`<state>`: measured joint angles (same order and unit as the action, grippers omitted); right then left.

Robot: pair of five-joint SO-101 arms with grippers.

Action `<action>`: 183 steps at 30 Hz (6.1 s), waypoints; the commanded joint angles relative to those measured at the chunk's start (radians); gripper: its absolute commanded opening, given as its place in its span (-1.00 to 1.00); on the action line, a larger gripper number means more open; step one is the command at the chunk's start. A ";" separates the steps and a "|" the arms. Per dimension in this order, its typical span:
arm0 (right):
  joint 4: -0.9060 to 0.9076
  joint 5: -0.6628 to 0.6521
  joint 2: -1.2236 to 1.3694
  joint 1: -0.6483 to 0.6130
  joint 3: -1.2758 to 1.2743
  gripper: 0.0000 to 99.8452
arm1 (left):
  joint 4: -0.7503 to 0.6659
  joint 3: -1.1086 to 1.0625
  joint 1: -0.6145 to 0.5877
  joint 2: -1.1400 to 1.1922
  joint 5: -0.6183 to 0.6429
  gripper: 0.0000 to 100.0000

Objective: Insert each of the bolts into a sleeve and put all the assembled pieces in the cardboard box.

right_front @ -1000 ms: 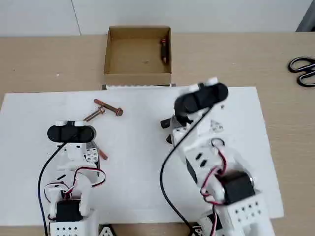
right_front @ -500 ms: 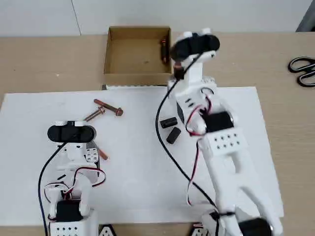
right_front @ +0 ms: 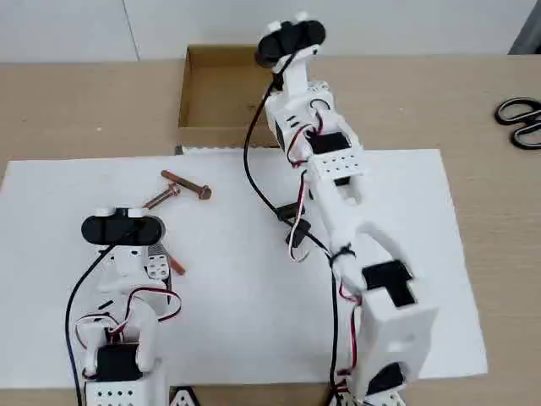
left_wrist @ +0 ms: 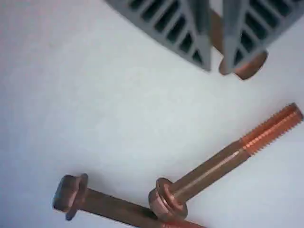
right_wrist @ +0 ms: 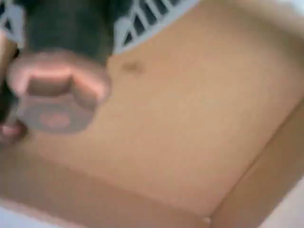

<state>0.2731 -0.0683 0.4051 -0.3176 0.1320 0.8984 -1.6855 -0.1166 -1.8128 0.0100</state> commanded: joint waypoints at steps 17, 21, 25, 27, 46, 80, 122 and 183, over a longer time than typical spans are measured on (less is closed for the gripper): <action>0.242 -0.040 0.217 -0.039 0.371 -0.78 | 0.006 0.008 -0.005 -0.006 0.003 -0.99; 0.352 -0.040 0.094 -0.048 0.381 -1.00 | 0.006 0.008 -0.006 -0.006 0.003 -0.99; 0.533 -0.040 -0.024 -0.061 0.382 -1.00 | 0.006 0.010 -0.037 -0.006 0.003 -0.99; 0.625 -0.040 -0.081 -0.061 0.382 -1.00 | 0.005 0.010 -0.054 -0.006 0.003 -0.99; 1.408 -0.037 -0.228 -0.093 0.384 -0.99 | 0.005 0.010 -0.057 -0.006 0.003 -0.99; 1.392 0.597 -0.332 -0.065 -0.112 -0.85 | 0.005 0.010 -0.055 -0.006 0.003 -0.99; 1.300 0.647 0.142 -0.127 0.181 -0.86 | 0.005 0.010 -0.055 -0.006 0.003 -0.99; 1.098 0.368 -1.735 0.196 -1.112 -1.00 | 0.470 0.656 -0.077 0.132 0.081 -0.99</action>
<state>1.4300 0.3046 -1.2827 -0.1320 -0.9636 1.3449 -1.1607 -0.1918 -1.7622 0.0867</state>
